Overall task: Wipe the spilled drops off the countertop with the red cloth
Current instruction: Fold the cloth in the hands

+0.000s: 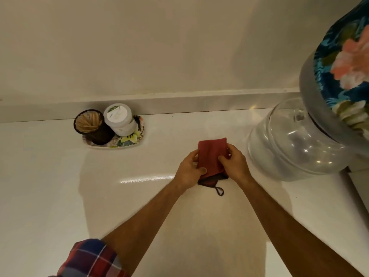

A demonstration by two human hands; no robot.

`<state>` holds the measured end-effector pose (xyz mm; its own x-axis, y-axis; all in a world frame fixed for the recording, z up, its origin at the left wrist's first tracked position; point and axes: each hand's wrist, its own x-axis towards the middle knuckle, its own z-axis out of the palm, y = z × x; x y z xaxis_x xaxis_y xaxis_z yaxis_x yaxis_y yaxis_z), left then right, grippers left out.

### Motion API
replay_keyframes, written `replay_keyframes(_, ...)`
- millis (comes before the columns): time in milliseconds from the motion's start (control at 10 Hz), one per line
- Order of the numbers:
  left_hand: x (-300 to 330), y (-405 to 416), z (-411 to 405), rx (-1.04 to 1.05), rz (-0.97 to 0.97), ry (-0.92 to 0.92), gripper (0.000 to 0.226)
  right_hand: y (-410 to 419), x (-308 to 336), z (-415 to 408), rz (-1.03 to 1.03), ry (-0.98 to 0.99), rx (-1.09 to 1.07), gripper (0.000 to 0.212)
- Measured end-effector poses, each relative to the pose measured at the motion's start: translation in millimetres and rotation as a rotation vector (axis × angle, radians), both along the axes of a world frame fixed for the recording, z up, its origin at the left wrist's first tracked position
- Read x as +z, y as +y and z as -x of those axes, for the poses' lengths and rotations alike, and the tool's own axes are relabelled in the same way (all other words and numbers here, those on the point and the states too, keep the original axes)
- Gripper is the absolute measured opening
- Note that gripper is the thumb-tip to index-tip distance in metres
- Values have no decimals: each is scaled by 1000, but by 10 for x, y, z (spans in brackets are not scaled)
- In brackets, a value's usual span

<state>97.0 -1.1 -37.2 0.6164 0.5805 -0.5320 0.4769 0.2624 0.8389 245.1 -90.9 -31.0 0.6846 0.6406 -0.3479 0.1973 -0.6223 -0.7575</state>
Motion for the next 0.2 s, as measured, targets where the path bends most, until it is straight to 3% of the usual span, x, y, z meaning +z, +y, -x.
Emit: replay_keyframes(200, 419, -16, 324, -58, -234, 72, 73, -64, 412, 305, -66, -133, 18, 57)
